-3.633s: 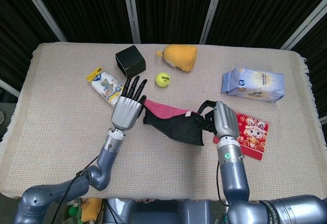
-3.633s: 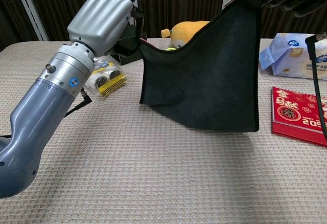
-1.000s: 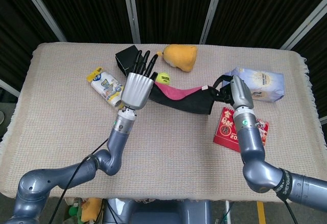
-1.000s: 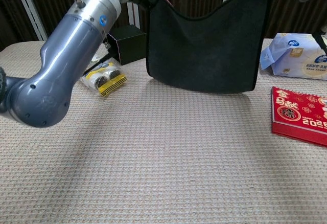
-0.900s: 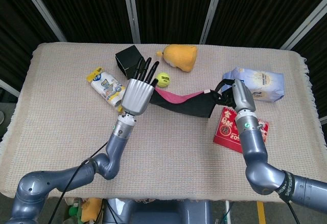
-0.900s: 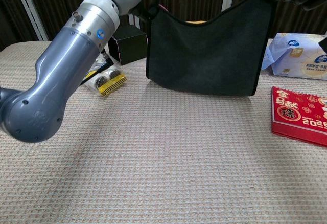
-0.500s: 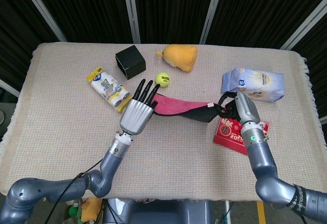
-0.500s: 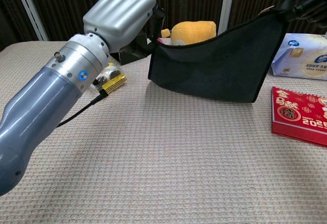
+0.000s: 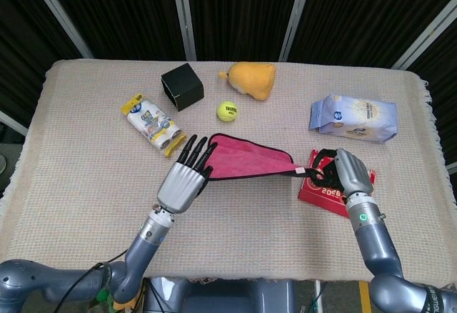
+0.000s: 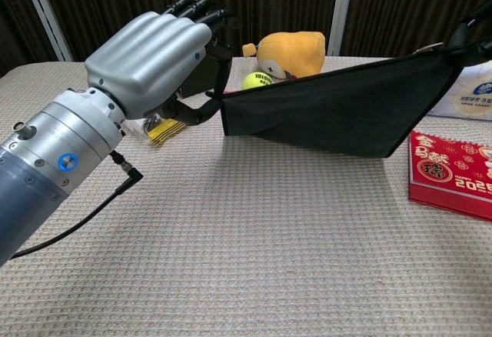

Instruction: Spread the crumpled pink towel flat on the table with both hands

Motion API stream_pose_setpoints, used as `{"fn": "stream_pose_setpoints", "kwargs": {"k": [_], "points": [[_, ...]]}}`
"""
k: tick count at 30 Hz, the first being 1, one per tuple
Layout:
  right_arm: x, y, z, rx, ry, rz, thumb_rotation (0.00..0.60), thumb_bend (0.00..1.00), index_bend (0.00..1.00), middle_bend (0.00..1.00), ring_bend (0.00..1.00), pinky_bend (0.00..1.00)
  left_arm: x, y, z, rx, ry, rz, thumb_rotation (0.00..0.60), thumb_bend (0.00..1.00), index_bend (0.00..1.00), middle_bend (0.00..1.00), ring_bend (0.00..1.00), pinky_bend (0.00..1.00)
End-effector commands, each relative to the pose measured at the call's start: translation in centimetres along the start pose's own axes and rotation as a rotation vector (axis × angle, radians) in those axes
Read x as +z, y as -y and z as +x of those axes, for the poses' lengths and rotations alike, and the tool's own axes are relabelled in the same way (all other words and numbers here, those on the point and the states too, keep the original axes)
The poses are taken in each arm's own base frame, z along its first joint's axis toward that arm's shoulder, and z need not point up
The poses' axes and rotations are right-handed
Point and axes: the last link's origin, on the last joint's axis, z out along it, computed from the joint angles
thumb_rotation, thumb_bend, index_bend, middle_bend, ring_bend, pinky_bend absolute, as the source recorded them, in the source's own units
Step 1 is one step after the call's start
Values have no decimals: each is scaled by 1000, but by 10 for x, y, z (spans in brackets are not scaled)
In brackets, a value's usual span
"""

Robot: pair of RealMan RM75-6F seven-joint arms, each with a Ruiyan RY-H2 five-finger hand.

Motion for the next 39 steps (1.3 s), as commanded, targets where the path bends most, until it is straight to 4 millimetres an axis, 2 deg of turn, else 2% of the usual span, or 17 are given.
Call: {"fn": "stream_pose_setpoints", "kwargs": {"k": [1,19,25,28,29,33,36,39], "points": [[-6,-3,-2,-16,7,-8,600,619,777,1000,1000,972,-9,1,1,-10,15,3,600,424,648,96,0,0],[-27,-27,-30,-111,98,-75,600,619,777,1000,1000,972,-57,7,-4,-4,100,-39,600,420,634,84,0,0],[-33,-35,-39,-162,130,-108,600,619,749,1000,1000,968,-70,8,-10,3,144,-53,600,396,591,68,0,0],[-38,-41,-44,-206,160,-135,600,618,583,988,989,906,-76,7,-11,4,162,-71,600,361,516,47,0,0],[-41,-44,-47,-225,181,-149,600,618,495,956,959,871,-78,7,-11,3,172,-79,600,343,476,37,0,0],[-47,-49,-51,-308,256,-194,600,611,173,727,748,711,-85,8,-14,7,221,-106,600,279,344,4,0,0],[-50,-53,-54,-363,314,-230,600,562,54,634,659,634,-91,9,-16,-9,287,-121,600,228,254,0,0,0],[-53,-57,-57,-402,357,-258,600,503,1,576,606,579,-94,10,-15,-9,336,-144,600,198,215,0,0,0]]}}
